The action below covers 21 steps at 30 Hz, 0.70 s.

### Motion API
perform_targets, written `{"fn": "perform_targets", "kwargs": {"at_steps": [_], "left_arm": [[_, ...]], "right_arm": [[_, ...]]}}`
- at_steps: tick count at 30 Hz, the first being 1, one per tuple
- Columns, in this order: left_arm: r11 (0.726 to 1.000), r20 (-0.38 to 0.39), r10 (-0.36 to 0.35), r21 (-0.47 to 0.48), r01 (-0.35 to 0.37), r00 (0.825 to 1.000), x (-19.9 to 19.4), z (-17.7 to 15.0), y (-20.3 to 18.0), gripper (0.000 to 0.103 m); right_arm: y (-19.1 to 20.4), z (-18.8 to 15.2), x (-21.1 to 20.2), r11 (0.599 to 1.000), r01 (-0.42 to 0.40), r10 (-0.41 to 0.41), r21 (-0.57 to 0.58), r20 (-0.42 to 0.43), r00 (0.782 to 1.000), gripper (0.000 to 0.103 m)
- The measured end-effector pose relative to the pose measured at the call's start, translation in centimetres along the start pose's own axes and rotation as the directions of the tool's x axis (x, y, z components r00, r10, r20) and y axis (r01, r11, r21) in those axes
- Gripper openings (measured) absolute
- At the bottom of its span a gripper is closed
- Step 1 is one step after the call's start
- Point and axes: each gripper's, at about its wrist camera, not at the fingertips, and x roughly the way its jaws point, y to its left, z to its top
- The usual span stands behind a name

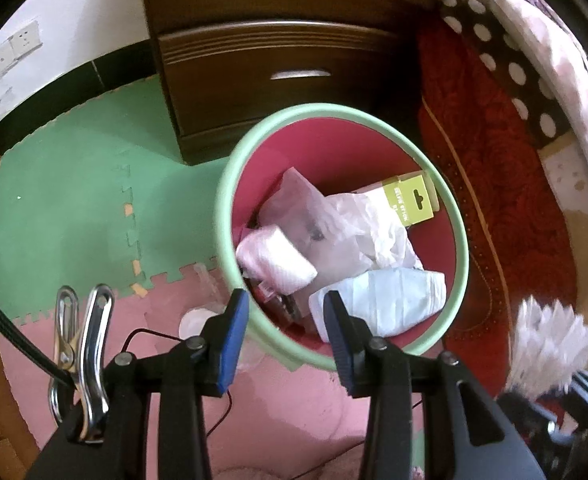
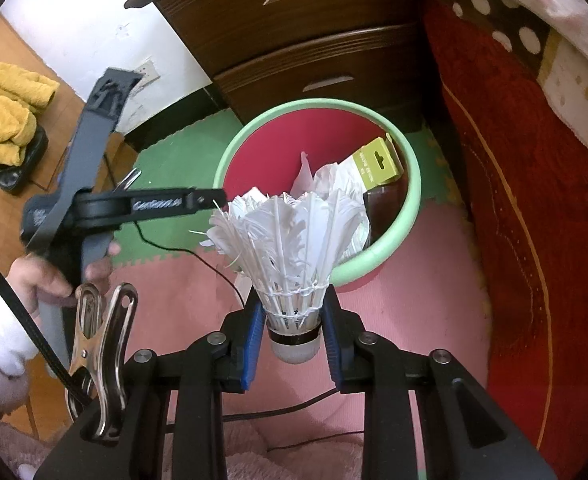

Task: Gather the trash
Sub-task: 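Open the left tool releasing the paper towel while the right tool drops the shuttlecock into the bucket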

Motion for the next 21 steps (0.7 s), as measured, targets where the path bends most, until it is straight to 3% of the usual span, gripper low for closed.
{"fn": "perform_targets", "kwargs": {"at_steps": [11, 21], "left_arm": [[0.999, 0.023, 0.039, -0.031, -0.038, 0.999, -2.6, -1.9, 2.8, 0.041], [0.980, 0.042, 0.110, -0.173, -0.101, 0.993, -5.1, -3.7, 9.5, 0.041]], "right_arm": [[-0.7, 2.8, 1.3, 1.000, 0.025, -0.025, 0.019, 0.029, 0.999, 0.028], [-1.9, 5.4, 3.3, 0.997, 0.065, -0.066, 0.045, 0.034, 0.997, 0.028]]}}
